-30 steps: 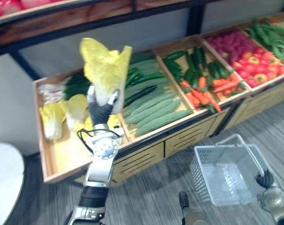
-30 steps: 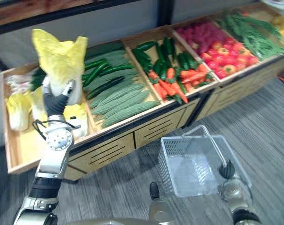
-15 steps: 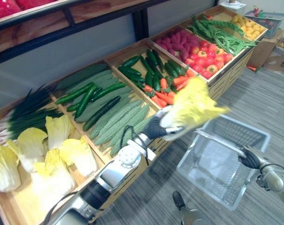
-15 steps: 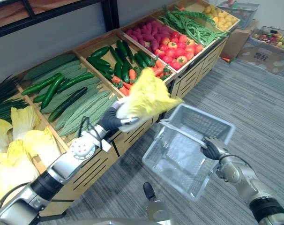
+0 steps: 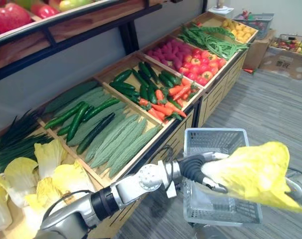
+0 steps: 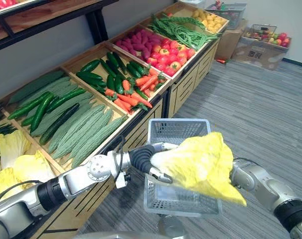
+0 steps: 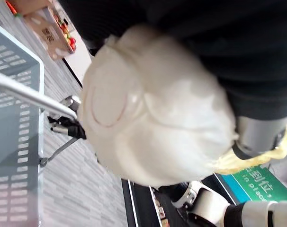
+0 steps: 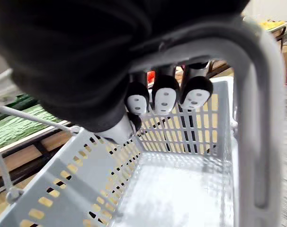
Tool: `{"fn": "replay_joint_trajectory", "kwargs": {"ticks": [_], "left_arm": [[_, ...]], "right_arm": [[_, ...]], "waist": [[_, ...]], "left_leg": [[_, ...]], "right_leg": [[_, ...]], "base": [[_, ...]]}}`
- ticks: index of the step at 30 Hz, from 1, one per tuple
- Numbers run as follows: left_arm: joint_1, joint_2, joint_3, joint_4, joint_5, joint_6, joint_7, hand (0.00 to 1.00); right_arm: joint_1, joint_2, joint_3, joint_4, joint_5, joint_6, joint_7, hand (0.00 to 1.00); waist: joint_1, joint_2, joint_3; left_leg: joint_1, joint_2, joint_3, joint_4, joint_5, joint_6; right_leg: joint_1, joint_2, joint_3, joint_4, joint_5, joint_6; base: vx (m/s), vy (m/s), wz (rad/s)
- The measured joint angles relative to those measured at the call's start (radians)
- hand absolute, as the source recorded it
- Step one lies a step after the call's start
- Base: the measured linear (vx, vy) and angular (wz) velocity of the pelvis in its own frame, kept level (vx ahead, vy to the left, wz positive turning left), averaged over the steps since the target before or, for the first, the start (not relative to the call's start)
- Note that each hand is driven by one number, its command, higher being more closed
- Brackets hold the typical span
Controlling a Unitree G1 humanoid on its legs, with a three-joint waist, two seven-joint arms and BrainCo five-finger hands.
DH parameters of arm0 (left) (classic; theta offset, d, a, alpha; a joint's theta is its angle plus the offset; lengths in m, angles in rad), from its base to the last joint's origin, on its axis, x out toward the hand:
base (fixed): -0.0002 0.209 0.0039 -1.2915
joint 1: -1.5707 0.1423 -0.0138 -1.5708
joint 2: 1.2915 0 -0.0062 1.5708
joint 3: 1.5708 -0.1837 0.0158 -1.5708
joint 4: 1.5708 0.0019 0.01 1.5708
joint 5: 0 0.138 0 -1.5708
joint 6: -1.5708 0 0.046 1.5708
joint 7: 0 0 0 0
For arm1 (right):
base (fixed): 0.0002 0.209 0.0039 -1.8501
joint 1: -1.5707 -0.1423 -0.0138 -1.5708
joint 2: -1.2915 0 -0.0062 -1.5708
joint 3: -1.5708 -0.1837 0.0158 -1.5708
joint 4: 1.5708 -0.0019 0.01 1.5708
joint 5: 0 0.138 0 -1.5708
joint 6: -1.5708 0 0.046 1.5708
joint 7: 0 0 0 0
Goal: Pick vegetable in the basket
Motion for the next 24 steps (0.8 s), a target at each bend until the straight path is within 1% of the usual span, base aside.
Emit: {"fn": "replay_joint_trajectory", "kwargs": {"ticks": [3,7,14,17,18,20,24], "left_arm": [[-0.001,0.000,-0.016,0.000,0.000,0.000,-0.014,1.00],[-0.001,-0.001,-0.036,0.016,0.001,0.000,-0.023,1.00],[-0.012,-0.017,-0.037,0.120,0.015,0.002,-0.020,1.00],[-0.012,-0.047,-0.037,0.158,0.029,0.003,-0.020,1.00],[-0.013,-0.060,-0.036,0.178,0.054,0.004,-0.020,1.00],[-0.013,-0.066,-0.035,0.193,0.059,0.005,-0.020,1.00],[-0.039,-0.095,-0.033,0.260,0.094,0.020,-0.020,1.00]], "right_arm": [[0.001,-0.003,0.001,-0.007,0.026,0.002,0.015,1.00],[0.002,-0.017,0.001,-0.021,0.060,0.003,0.032,1.00],[0.013,-0.017,0.003,-0.085,0.089,0.001,0.044,1.00],[0.015,-0.017,0.004,-0.085,0.090,0.000,0.048,1.00],[0.018,-0.017,0.004,-0.085,0.089,0.001,0.049,1.00],[0.024,-0.017,0.004,-0.085,0.090,0.001,0.049,1.00],[0.032,-0.014,0.004,-0.085,0.090,0.002,0.061,1.00]], "waist": [[-0.011,0.001,-0.012],[-0.015,0.001,-0.014],[-0.017,0.004,-0.021],[-0.015,0.004,-0.028],[-0.014,0.002,-0.031],[-0.014,0.002,-0.033],[-0.015,0.002,-0.033]], "left_leg": [[0.001,0.013,0.004,0.015,-0.003,-0.003],[0.001,0.020,0.006,0.025,-0.004,-0.004],[0.000,0.024,0.001,0.031,-0.005,-0.004],[-0.001,0.024,-0.003,0.032,-0.005,-0.003],[-0.001,0.024,-0.004,0.031,-0.005,-0.003],[-0.002,0.024,-0.005,0.031,-0.005,-0.003],[-0.003,0.023,-0.009,0.031,-0.005,-0.003]], "right_leg": [[0.000,0.008,0.001,0.001,0.000,0.000],[0.000,0.012,0.003,0.001,0.003,-0.004],[0.002,0.011,-0.002,0.002,0.005,-0.004],[0.003,0.008,-0.007,0.002,0.005,-0.005],[0.003,0.007,-0.008,0.002,0.005,-0.005],[0.004,0.007,-0.009,0.002,0.005,-0.005],[0.004,0.005,-0.012,0.002,0.005,-0.005]], "base": [[-0.02,-0.061,-0.05],[-0.03,-0.047,-0.03],[-0.03,-0.034,0.02],[-0.02,-0.010,0.05],[0.00,0.000,0.00],[0.00,0.000,0.00],[-0.01,-0.004,0.01]]}}
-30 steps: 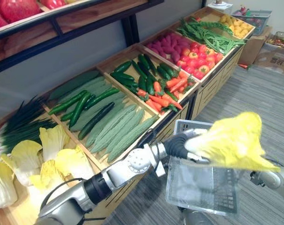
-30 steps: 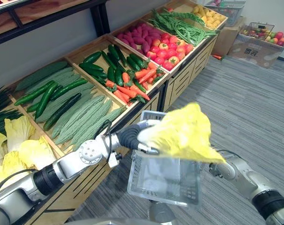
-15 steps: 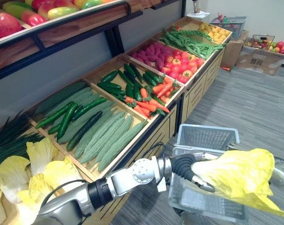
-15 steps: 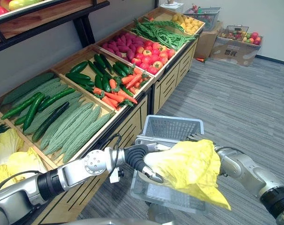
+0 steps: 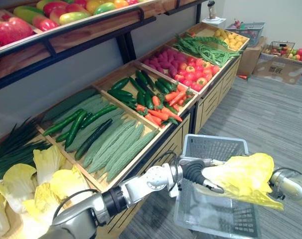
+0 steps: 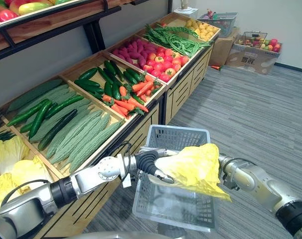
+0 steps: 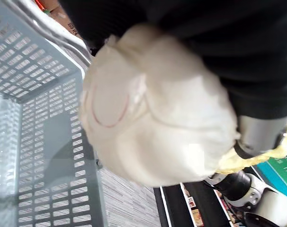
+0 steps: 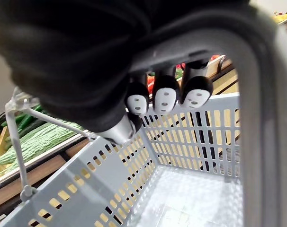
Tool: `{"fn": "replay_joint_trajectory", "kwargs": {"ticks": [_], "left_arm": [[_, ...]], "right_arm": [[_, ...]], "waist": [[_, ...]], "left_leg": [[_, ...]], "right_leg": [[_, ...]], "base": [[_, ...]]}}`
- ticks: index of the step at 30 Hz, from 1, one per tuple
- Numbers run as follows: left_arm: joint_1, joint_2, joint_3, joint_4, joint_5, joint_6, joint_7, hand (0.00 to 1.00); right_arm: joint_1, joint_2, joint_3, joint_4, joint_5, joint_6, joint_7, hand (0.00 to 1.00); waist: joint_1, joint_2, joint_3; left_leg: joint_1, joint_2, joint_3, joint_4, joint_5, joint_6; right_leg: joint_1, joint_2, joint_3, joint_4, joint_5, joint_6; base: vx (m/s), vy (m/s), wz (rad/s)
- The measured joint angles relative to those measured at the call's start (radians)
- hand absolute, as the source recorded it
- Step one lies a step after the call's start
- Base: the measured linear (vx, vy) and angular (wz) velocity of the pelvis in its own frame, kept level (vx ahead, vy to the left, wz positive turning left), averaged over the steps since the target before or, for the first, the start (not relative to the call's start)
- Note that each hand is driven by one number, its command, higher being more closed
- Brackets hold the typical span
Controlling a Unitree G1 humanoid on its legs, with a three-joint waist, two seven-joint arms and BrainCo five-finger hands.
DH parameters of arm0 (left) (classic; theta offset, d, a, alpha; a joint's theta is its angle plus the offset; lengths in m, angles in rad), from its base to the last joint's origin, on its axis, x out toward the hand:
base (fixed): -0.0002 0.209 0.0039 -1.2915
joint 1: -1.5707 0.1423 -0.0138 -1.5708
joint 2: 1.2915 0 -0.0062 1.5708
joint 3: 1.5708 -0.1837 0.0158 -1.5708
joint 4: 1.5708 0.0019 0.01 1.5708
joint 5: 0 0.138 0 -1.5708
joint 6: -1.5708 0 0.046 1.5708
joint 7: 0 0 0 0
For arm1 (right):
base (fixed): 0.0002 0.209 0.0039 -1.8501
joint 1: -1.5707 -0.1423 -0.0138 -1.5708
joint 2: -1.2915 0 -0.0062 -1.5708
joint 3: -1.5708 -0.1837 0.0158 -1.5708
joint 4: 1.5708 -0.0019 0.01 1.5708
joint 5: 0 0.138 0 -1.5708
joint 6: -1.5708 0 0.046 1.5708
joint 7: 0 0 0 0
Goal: Pick vegetable in the basket
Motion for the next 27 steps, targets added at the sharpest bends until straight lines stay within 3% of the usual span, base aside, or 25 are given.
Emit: {"fn": "replay_joint_trajectory", "kwargs": {"ticks": [4,13,16,22,27], "left_arm": [[-0.021,-0.036,0.010,0.067,0.020,0.013,0.000,1.00],[-0.021,-0.165,0.044,0.323,0.169,0.018,-0.003,1.00],[-0.021,-0.218,0.078,0.440,0.244,0.034,-0.002,1.00],[-0.035,-0.291,0.120,0.577,0.352,0.049,0.005,1.00],[-0.039,-0.303,0.127,0.656,0.403,0.066,0.008,1.00]], "right_arm": [[0.000,0.002,0.000,0.000,0.000,0.002,0.013,1.00],[-0.029,0.045,0.004,0.011,0.006,0.089,0.056,1.00],[-0.071,0.069,0.007,0.011,0.011,0.083,0.069,1.00],[-0.113,0.095,0.013,0.012,0.028,0.077,0.081,1.00],[-0.139,0.095,0.011,0.012,0.044,0.076,0.088,1.00]], "waist": [[-0.002,-0.006,0.002],[-0.009,-0.018,0.007],[-0.028,-0.027,0.014],[-0.031,-0.037,0.060],[-0.038,-0.039,0.091]], "left_leg": [[-0.005,0.000,-0.004,0.000,-0.001,0.003],[-0.012,-0.007,-0.015,-0.007,-0.003,0.007],[-0.010,-0.019,-0.019,-0.020,-0.002,0.008],[-0.015,-0.047,-0.027,-0.037,-0.001,0.017],[-0.031,-0.056,-0.030,-0.038,-0.002,0.020]], "right_leg": [[0.000,-0.003,-0.004,-0.004,-0.002,0.001],[-0.003,-0.014,-0.024,-0.021,0.000,-0.001],[-0.003,-0.019,-0.020,-0.022,0.000,-0.001],[-0.009,-0.038,-0.018,-0.023,0.002,0.004],[-0.027,-0.044,-0.013,-0.024,0.005,0.008]], "base": [[-0.04,-0.019,0.04],[-0.01,-0.006,0.02],[0.00,0.000,0.00],[-0.04,-0.002,0.02],[-0.02,-0.011,-0.01]]}}
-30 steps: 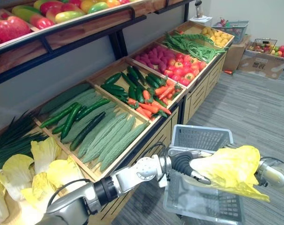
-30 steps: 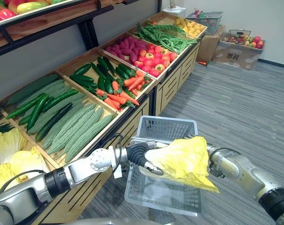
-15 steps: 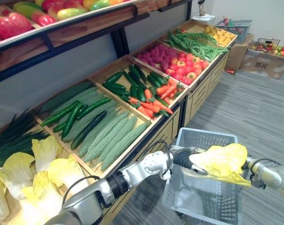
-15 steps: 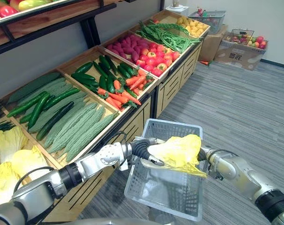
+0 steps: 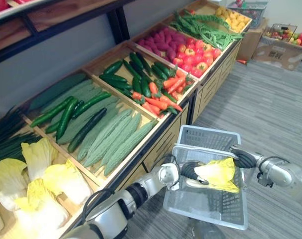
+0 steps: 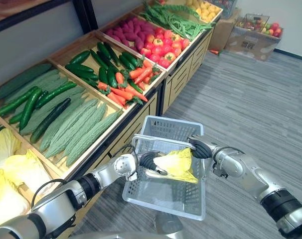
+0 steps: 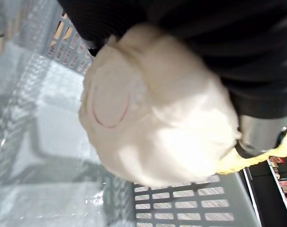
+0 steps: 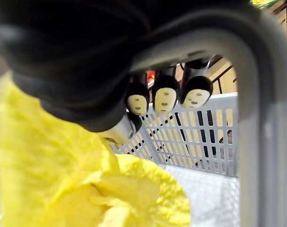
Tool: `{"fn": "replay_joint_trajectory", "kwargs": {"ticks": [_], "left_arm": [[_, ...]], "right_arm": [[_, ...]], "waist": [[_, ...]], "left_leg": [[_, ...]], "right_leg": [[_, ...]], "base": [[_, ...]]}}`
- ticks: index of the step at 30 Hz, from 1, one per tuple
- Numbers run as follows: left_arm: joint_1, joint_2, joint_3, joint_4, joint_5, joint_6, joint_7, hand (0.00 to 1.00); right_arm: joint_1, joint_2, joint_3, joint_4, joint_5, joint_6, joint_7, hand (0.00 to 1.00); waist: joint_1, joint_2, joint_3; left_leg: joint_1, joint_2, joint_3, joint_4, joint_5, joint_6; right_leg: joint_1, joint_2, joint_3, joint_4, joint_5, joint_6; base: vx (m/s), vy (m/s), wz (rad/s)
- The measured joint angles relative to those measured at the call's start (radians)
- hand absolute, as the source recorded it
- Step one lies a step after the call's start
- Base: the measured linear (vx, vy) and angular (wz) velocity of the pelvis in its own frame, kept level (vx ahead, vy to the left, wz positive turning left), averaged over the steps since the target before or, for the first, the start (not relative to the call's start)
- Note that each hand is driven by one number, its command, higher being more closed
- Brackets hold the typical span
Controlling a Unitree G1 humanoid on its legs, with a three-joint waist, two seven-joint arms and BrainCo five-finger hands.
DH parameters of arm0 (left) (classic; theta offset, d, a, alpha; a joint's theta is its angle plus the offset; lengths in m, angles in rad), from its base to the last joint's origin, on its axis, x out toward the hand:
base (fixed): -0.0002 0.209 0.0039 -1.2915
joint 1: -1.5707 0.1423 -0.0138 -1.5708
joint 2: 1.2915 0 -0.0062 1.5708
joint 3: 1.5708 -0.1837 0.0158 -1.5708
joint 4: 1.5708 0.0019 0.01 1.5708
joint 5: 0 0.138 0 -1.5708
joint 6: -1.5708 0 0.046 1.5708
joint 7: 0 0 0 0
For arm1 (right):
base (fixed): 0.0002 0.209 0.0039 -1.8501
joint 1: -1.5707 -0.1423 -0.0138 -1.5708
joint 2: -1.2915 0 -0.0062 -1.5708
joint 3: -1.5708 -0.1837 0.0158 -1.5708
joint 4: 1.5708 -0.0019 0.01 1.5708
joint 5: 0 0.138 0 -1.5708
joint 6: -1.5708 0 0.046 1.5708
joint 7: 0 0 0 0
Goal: Pick vegetable in the basket
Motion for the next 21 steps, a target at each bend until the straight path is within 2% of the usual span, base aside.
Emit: {"fn": "replay_joint_trajectory", "kwargs": {"ticks": [3,4,13,21], "left_arm": [[-0.001,-0.002,0.009,0.028,0.037,0.002,0.006,1.00],[-0.002,-0.004,0.010,0.029,0.039,0.002,0.014,0.00],[-0.046,-0.043,0.076,0.089,0.074,0.017,0.060,0.00],[-0.057,-0.068,0.110,0.102,0.066,0.024,0.070,0.00]], "right_arm": [[0.000,0.002,-0.014,0.000,0.003,0.001,0.002,1.00],[0.000,0.003,-0.019,0.000,0.003,0.001,0.004,1.00],[-0.001,0.024,-0.063,0.001,0.003,0.001,0.008,1.00],[0.009,0.055,-0.093,0.049,-0.001,0.011,0.008,1.00]], "waist": [[-0.001,0.001,0.015],[-0.002,0.001,0.017],[-0.022,0.000,0.042],[-0.021,0.001,0.049]], "left_leg": [[-0.002,-0.002,-0.008,-0.001,0.000,0.000],[-0.004,-0.003,-0.015,-0.001,0.000,0.000],[-0.021,-0.015,-0.046,-0.003,-0.003,0.009],[-0.045,-0.014,-0.098,0.000,-0.008,0.020]], "right_leg": [[-0.001,0.000,-0.001,0.000,0.000,0.000],[-0.002,-0.001,-0.002,0.000,0.000,0.000],[-0.012,-0.013,-0.005,0.000,0.004,0.005],[-0.013,-0.029,-0.038,0.000,0.004,0.006]], "base": [[0.00,-0.040,0.01],[-0.01,-0.042,0.04],[-0.02,-0.044,0.02],[-0.02,-0.061,0.13]]}}
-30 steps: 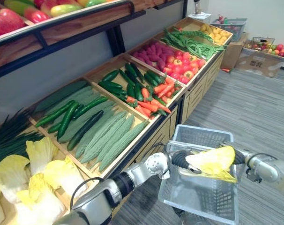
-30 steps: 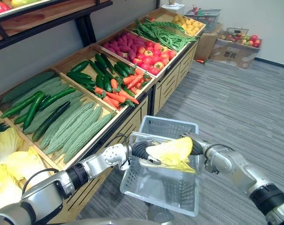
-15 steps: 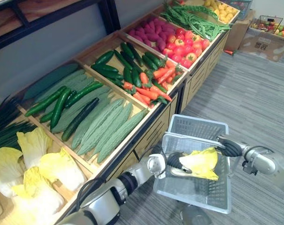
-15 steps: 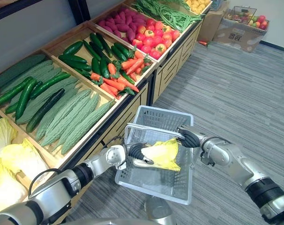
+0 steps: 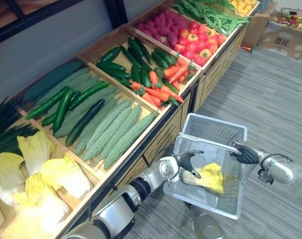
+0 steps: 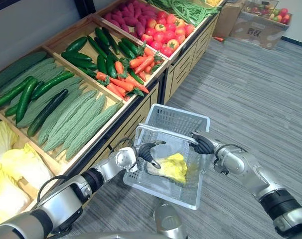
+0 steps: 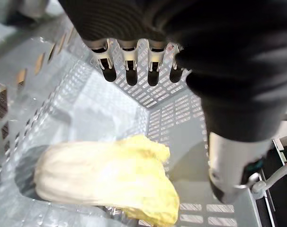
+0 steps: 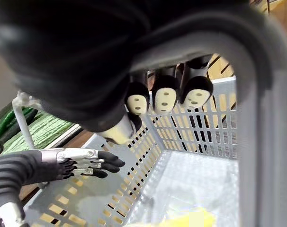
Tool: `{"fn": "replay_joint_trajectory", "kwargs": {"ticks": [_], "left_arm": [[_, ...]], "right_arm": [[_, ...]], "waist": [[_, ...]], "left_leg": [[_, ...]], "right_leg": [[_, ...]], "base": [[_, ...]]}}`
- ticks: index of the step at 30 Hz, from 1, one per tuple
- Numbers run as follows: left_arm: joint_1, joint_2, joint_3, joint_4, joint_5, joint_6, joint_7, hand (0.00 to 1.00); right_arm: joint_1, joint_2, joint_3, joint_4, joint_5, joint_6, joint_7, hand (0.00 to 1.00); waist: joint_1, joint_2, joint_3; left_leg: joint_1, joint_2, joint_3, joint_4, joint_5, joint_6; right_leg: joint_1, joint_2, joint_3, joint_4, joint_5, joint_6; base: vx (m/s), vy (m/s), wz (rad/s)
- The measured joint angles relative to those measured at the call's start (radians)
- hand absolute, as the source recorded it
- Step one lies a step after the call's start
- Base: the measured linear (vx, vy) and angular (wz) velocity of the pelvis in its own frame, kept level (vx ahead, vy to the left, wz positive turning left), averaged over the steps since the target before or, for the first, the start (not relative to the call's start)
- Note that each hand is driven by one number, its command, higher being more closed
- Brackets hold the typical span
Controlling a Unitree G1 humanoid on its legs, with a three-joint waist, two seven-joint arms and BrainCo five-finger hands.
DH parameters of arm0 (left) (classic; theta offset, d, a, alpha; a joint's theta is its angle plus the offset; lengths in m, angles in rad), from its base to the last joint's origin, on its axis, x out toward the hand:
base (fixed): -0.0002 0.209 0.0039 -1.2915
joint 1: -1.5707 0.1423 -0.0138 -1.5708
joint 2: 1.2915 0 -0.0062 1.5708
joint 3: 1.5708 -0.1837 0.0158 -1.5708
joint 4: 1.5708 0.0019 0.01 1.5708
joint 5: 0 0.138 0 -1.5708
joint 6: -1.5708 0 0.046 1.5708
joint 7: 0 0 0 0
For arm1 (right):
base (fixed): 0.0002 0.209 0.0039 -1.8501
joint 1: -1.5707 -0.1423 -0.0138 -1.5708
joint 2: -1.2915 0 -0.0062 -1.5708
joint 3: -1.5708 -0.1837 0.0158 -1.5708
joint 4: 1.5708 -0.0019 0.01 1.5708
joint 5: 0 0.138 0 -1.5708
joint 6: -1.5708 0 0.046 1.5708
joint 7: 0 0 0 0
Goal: Pick vegetable in the basket
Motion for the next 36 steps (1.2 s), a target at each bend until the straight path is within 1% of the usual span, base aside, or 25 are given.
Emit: {"fn": "replay_joint_trajectory", "kwargs": {"ticks": [4,5,6,7,9,11,12,13,15,16,17,19,20,22,24,26,27,28,29,30,32,33,34,35,36], "left_arm": [[0.000,0.007,0.000,-0.088,-0.020,0.003,-0.002,0.00],[0.012,0.023,-0.002,-0.175,-0.057,0.008,-0.006,0.00],[0.020,0.031,-0.002,-0.217,-0.076,0.008,-0.009,0.00],[0.039,0.044,-0.003,-0.302,-0.129,0.009,-0.016,0.00],[0.073,0.056,-0.002,-0.392,-0.202,0.011,-0.023,0.00],[0.152,0.093,0.005,-0.561,-0.287,0.012,-0.040,0.00],[0.214,0.112,0.031,-0.656,-0.341,0.013,-0.044,0.00],[0.246,0.118,0.051,-0.701,-0.365,0.013,-0.043,0.00],[0.355,0.134,0.136,-0.841,-0.432,0.020,-0.035,0.00],[0.384,0.147,0.163,-0.886,-0.450,0.022,-0.034,0.00],[0.399,0.155,0.176,-0.910,-0.462,0.022,-0.032,0.00],[0.467,0.171,0.251,-0.988,-0.517,0.023,-0.023,0.00],[0.487,0.173,0.273,-1.005,-0.523,0.024,-0.017,0.00],[0.563,0.150,0.402,-1.066,-0.522,0.034,0.014,0.00],[0.608,0.130,0.502,-1.091,-0.521,0.036,0.053,0.00],[0.656,0.097,0.663,-1.098,-0.502,0.037,0.139,0.00],[0.660,0.094,0.678,-1.098,-0.501,0.037,0.150,0.00],[0.673,0.080,0.731,-1.098,-0.484,0.038,0.185,0.00],[0.691,0.066,0.783,-1.099,-0.471,0.038,0.215,0.00],[0.699,0.060,0.803,-1.099,-0.470,0.039,0.232,0.00],[0.739,0.024,0.919,-1.097,-0.461,0.039,0.307,0.00],[0.748,0.012,0.949,-1.094,-0.450,0.039,0.325,0.00],[0.762,-0.010,1.013,-1.077,-0.419,0.039,0.373,0.00],[0.769,-0.018,1.039,-1.061,-0.401,0.039,0.403,0.00],[0.776,-0.035,1.096,-1.021,-0.383,0.040,0.448,0.00]], "right_arm": [[0.021,0.045,-0.058,0.070,-0.020,0.028,0.000,1.00],[0.036,0.067,-0.084,0.108,-0.029,0.041,0.000,1.00],[0.044,0.077,-0.097,0.121,-0.039,0.050,-0.001,1.00],[0.064,0.104,-0.128,0.165,-0.054,0.069,-0.001,1.00],[0.087,0.139,-0.171,0.216,-0.069,0.093,-0.001,1.00],[0.132,0.206,-0.273,0.288,-0.089,0.123,-0.006,1.00],[0.156,0.258,-0.348,0.328,-0.093,0.146,-0.011,1.00],[0.169,0.285,-0.389,0.347,-0.093,0.156,-0.016,1.00],[0.216,0.376,-0.523,0.414,-0.077,0.205,-0.059,1.00],[0.227,0.397,-0.553,0.433,-0.071,0.222,-0.073,1.00],[0.235,0.407,-0.568,0.450,-0.068,0.227,-0.085,1.00],[0.249,0.444,-0.628,0.555,-0.060,0.236,-0.119,1.00],[0.249,0.452,-0.642,0.584,-0.060,0.237,-0.126,1.00],[0.242,0.485,-0.695,0.722,-0.064,0.236,-0.164,1.00],[0.238,0.514,-0.730,0.796,-0.062,0.237,-0.182,1.00],[0.242,0.551,-0.781,0.889,-0.047,0.239,-0.221,1.00],[0.244,0.553,-0.785,0.896,-0.044,0.239,-0.222,1.00],[0.254,0.567,-0.808,0.923,-0.040,0.239,-0.228,1.00],[0.265,0.588,-0.832,0.939,-0.040,0.240,-0.245,1.00],[0.272,0.598,-0.840,0.945,-0.039,0.240,-0.249,1.00],[0.285,0.641,-0.853,0.967,-0.011,0.239,-0.275,1.00],[0.289,0.655,-0.861,0.967,-0.009,0.237,-0.282,1.00],[0.299,0.683,-0.877,0.967,0.003,0.235,-0.294,1.00],[0.304,0.695,-0.878,0.967,0.007,0.233,-0.304,1.00],[0.314,0.716,-0.879,0.967,0.019,0.228,-0.320,1.00]], "waist": [[0.007,0.000,0.000],[0.009,0.000,0.000],[0.011,0.001,0.000],[0.025,0.001,0.000],[0.034,0.007,0.000],[0.039,0.011,-0.002],[0.047,0.012,-0.002],[0.050,0.013,-0.003],[0.066,0.016,-0.007],[0.069,0.018,-0.008],[0.074,0.019,-0.012],[0.097,0.016,-0.037],[0.102,0.014,-0.043],[0.137,0.016,-0.066],[0.147,0.011,-0.074],[0.170,-0.006,-0.084],[0.171,-0.008,-0.085],[0.176,-0.018,-0.090],[0.191,-0.032,-0.099],[0.197,-0.038,-0.102],[0.201,-0.062,-0.117],[0.202,-0.068,-0.123],[0.206,-0.083,-0.133],[0.209,-0.090,-0.137],[0.216,-0.099,-0.143]], "left_leg": [[-0.025,-0.001,-0.048,0.006,-0.001,0.012],[-0.037,-0.001,-0.075,0.009,0.001,0.017],[-0.042,0.000,-0.088,0.011,0.001,0.018],[-0.045,0.003,-0.108,0.017,0.001,0.020],[-0.048,0.005,-0.144,0.020,0.000,0.023],[-0.063,0.004,-0.197,0.023,0.002,0.034],[-0.076,0.001,-0.223,0.025,0.004,0.040],[-0.078,0.001,-0.235,0.027,0.004,0.043],[-0.098,-0.004,-0.296,0.036,0.009,0.056],[-0.103,-0.007,-0.319,0.036,0.011,0.060],[-0.109,-0.010,-0.337,0.036,0.013,0.063],[-0.134,-0.021,-0.392,0.036,0.022,0.077],[-0.140,-0.022,-0.404,0.035,0.024,0.081],[-0.156,-0.036,-0.449,0.027,0.038,0.088],[-0.167,-0.045,-0.483,0.014,0.052,0.093],[-0.191,-0.067,-0.546,-0.016,0.083,0.099],[-0.195,-0.070,-0.557,-0.019,0.085,0.098],[-0.209,-0.078,-0.593,-0.030,0.100,0.101],[-0.217,-0.084,-0.615,-0.044,0.114,0.101],[-0.217,-0.086,-0.621,-0.053,0.121,0.104],[-0.216,-0.092,-0.656,-0.079,0.141,0.101],[-0.216,-0.094,-0.662,-0.087,0.147,0.102],[-0.214,-0.095,-0.669,-0.099,0.158,0.105],[-0.211,-0.096,-0.671,-0.107,0.162,0.105],[-0.206,-0.095,-0.675,-0.113,0.165,0.103]], "right_leg": [[0.001,-0.021,-0.039,0.000,0.000,0.000],[0.006,-0.030,-0.062,0.000,0.000,0.000],[0.008,-0.034,-0.070,0.000,0.000,0.000],[0.018,-0.040,-0.088,0.000,0.000,0.000],[0.034,-0.047,-0.116,0.000,-0.001,-0.001],[0.051,-0.064,-0.164,0.000,-0.005,-0.002],[0.060,-0.074,-0.185,0.000,-0.006,-0.001],[0.063,-0.080,-0.196,0.000,-0.007,-0.001],[0.086,-0.102,-0.250,0.000,-0.012,-0.002],[0.095,-0.111,-0.273,0.000,-0.017,-0.003],[0.099,-0.117,-0.286,0.000,-0.018,-0.003],[0.108,-0.132,-0.338,0.000,-0.024,-0.005],[0.111,-0.136,-0.353,0.000,-0.026,-0.006],[0.121,-0.151,-0.393,0.000,-0.031,-0.004],[0.128,-0.162,-0.426,0.001,-0.036,-0.008],[0.135,-0.182,-0.488,0.001,-0.039,-0.004],[0.137,-0.184,-0.498,0.001,-0.041,-0.003],[0.142,-0.193,-0.532,0.004,-0.046,-0.003],[0.143,-0.197,-0.554,0.005,-0.049,-0.004],[0.144,-0.198,-0.561,0.005,-0.049,-0.005],[0.159,-0.201,-0.596,0.005,-0.056,-0.005],[0.161,-0.201,-0.601,0.005,-0.058,-0.006],[0.161,-0.201,-0.609,0.009,-0.063,-0.007],[0.161,-0.201,-0.611,0.013,-0.065,-0.007],[0.161,-0.201,-0.616,0.022,-0.071,-0.008]], "base": [[-0.05,-0.064,0.36],[-0.05,-0.058,0.40],[-0.05,-0.070,0.53],[-0.04,-0.060,0.37],[-0.05,-0.064,0.49],[-0.07,-0.059,0.70],[-0.07,-0.039,0.57],[-0.08,-0.038,0.60],[-0.07,-0.023,0.73],[-0.06,-0.011,0.69],[-0.05,0.000,0.66],[-0.05,-0.007,0.70],[-0.03,-0.010,0.61],[-0.02,-0.008,0.55],[-0.02,-0.016,0.59],[-0.02,-0.037,0.78],[-0.02,-0.045,0.86],[-0.01,-0.040,0.74],[0.00,-0.042,0.71],[0.01,-0.044,0.50],[0.00,-0.035,0.42],[0.00,-0.029,0.31],[0.01,-0.023,0.18],[0.01,-0.023,0.15],[0.01,-0.014,0.11]]}}
